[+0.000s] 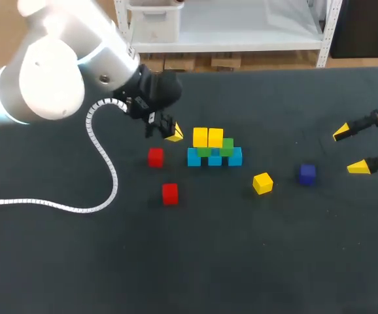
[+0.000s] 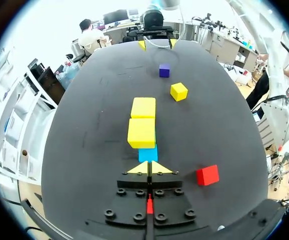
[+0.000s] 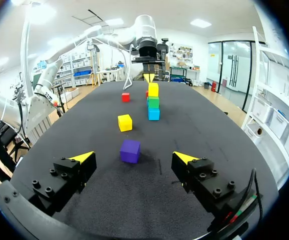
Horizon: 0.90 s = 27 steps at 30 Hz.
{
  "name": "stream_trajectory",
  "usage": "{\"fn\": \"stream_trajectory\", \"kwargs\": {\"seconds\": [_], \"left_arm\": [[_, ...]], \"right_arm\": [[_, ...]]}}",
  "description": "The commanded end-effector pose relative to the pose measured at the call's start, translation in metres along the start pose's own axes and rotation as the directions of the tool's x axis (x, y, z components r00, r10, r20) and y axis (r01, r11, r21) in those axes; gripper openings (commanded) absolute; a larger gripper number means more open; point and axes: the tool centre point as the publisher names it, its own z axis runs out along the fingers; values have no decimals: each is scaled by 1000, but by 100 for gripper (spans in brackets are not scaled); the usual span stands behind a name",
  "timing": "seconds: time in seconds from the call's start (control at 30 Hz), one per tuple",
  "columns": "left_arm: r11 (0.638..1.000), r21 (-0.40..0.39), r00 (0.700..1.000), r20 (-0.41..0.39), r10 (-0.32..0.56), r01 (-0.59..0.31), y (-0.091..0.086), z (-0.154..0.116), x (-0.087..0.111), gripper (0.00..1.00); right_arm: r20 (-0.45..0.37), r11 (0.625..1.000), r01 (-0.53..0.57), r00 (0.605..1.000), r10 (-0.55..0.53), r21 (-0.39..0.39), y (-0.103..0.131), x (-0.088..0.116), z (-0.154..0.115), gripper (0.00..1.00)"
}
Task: Place the blue cubes, place green cubes on the blue cubes, place the yellow cubes on the green cubes, then place the red cubes on the yellow cubes, and place purple cube on the red cubes.
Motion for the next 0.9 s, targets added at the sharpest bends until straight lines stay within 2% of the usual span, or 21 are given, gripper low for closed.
{"fn": "stream_trajectory", "kwargs": {"seconds": [0.03,0.9], "left_arm": [[1000,9,1000,-4,3,-3,5,5,-4,0],[999,27,1000,-8,19,-19,7,13,-16,0]], "right_arm": [[1,1000,1,1000,-1,0,0,0,0,100],[1,1000,1,1000,-1,0,0,0,0,100]]}}
